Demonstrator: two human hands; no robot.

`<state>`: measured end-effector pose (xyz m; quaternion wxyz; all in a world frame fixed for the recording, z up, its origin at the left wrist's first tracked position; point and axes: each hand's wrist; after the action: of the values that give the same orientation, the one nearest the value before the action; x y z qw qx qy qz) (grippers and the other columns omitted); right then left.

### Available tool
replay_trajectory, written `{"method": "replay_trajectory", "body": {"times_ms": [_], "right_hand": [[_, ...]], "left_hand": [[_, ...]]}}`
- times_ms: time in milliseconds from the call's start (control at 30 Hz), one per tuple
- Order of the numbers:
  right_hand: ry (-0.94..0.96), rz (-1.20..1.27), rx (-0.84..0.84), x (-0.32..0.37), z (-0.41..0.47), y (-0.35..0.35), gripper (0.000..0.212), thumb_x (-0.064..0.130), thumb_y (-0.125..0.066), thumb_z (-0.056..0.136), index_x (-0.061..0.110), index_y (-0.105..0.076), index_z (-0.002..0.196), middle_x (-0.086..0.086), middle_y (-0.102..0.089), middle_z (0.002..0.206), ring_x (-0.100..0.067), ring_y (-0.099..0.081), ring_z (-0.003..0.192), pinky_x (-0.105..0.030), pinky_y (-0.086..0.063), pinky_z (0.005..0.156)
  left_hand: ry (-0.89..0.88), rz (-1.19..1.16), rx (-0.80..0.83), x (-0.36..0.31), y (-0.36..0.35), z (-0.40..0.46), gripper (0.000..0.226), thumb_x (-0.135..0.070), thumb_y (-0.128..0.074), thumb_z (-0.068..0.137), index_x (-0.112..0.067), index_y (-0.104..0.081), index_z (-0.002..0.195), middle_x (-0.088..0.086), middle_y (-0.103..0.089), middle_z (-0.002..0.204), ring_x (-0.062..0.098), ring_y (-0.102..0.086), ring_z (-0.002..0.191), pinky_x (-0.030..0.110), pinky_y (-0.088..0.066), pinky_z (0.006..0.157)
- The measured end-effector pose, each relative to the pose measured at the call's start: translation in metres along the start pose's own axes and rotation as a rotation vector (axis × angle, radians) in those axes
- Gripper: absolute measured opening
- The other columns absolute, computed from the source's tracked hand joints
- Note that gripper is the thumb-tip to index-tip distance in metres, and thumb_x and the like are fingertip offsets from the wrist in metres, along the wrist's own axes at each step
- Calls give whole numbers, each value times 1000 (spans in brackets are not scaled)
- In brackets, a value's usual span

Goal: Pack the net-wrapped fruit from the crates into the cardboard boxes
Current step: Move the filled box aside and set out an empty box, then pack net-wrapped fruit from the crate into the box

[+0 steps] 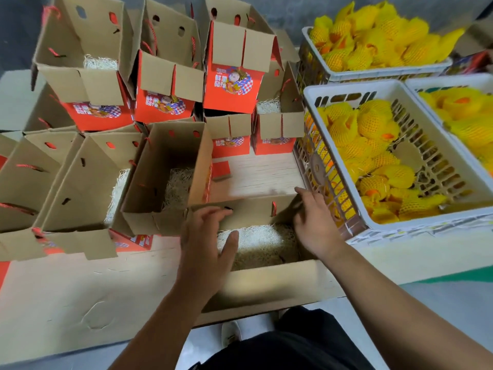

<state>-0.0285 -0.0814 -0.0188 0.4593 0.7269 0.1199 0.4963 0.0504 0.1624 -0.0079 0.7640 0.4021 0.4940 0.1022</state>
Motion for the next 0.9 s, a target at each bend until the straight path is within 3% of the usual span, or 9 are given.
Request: {"method": "replay_trajectory", "body": {"times_ms": [133,233,333,400,500,600,700,767,900], "right_hand": [[125,68,-40,1,2,16,56,-3,-55,90,7,-50,145,-12,-47,144,-25,-41,139,-25,-28,118],[245,203,-171,-4,13,43,48,-8,-54,88,8,-60,133,-5,-56,134,-13,-50,129,-15,-33,111],[332,216,-311,-30,40,81,37,-3,-53,87,7,-64,120,-5,-62,118,-11,-56,112,-17,-41,98],[263,170,-324,-64,65,106,33,3,-52,90,7,-64,121,-8,-63,117,-17,-59,110,-22,-44,94],[-54,-42,-37,-131,109,131,46,11,-60,93,9,-54,138,-20,-56,131,-38,-56,121,-42,-46,102],[-337,-308,215,-191,145,146,67,30,-64,94,15,-33,152,-20,-39,147,-46,-42,133,-52,-40,108],[-369,-549,336,-233,159,148,93,26,-72,90,19,-10,159,-9,-16,162,-41,-20,146,-55,-33,115],[-331,-718,349,-250,164,145,99,19,-72,89,21,-2,160,-5,-6,161,-40,-11,147,-53,-29,116],[-275,-870,299,-261,170,143,78,28,-72,88,26,-22,148,-8,-19,149,-36,-24,136,-48,-29,113]], "left_hand": [[-77,-147,185,-51,-39,45,27,-29,-61,100,-26,-61,127,-14,-58,121,3,-55,114,29,-49,99],[-74,-274,253,-91,-76,75,19,-24,-58,99,-30,-62,118,-17,-58,114,-7,-55,110,11,-43,92],[-61,-374,253,-126,-116,101,21,-15,-61,97,-21,-68,116,-7,-65,113,-2,-60,106,15,-47,93],[-39,-359,276,-149,-140,117,23,-12,-61,97,-20,-69,118,-6,-67,113,1,-61,102,11,-45,88],[-85,-295,295,-179,-173,141,24,-14,-62,97,-20,-71,119,-2,-69,113,11,-63,101,23,-48,90],[-207,-96,264,-202,-204,163,22,-19,-64,95,-22,-74,115,-2,-72,110,23,-66,104,39,-49,92],[-303,124,288,-214,-232,177,22,-24,-63,94,-27,-74,112,-4,-70,105,26,-63,106,43,-41,93],[-317,217,304,-212,-244,180,22,-27,-61,93,-28,-73,111,-5,-70,102,25,-63,103,42,-40,90],[-351,414,317,-202,-254,181,19,-35,-57,90,-30,-70,103,-6,-69,93,21,-62,93,39,-36,82]]}}
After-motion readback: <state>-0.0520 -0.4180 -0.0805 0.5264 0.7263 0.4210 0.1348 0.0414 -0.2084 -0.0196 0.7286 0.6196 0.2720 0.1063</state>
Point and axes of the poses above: each hand's wrist, its own z-axis towards the middle knuckle, its own y-axis out of the back of the hand, x = y × z
